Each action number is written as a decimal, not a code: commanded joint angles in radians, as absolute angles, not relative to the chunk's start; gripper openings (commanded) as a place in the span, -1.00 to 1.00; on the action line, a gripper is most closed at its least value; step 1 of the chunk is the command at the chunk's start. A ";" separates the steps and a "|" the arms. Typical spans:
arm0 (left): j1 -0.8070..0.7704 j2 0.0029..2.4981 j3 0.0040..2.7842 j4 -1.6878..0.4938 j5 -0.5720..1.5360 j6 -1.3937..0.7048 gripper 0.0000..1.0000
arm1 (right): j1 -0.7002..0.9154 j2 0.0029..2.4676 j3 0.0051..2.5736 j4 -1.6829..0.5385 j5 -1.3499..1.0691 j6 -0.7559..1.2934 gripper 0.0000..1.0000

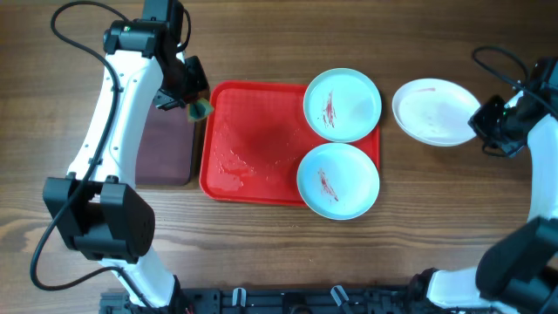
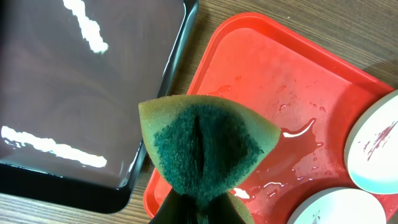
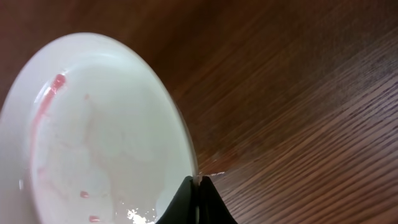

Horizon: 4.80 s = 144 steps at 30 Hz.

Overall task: Clean dirty plates on tray and stack at the side
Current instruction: 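Lift the white plate with the right gripper and carry it right, then set the white plate on the table right of the tray, release, then move right gripper to grasp the rim of the lower blue plate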

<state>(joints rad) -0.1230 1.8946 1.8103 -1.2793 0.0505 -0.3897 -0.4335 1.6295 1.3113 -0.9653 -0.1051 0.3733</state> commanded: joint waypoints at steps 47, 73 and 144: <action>-0.122 1.904 1.803 -1.252 0.071 -0.374 -0.92 | -0.042 1.849 1.084 -0.692 -0.289 0.103 -0.49; -0.122 1.904 1.803 -1.245 0.071 -0.374 -0.92 | -0.042 1.879 1.095 -0.513 -0.371 0.027 -0.49; -0.122 1.904 1.803 -1.245 0.090 -0.374 -0.92 | 0.586 1.734 1.021 -0.476 -0.013 0.968 -0.91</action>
<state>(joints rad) -0.1230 1.8946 1.8091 -1.2495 0.0769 -0.3897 0.5819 1.6699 1.0344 -0.5140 -0.0360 0.9154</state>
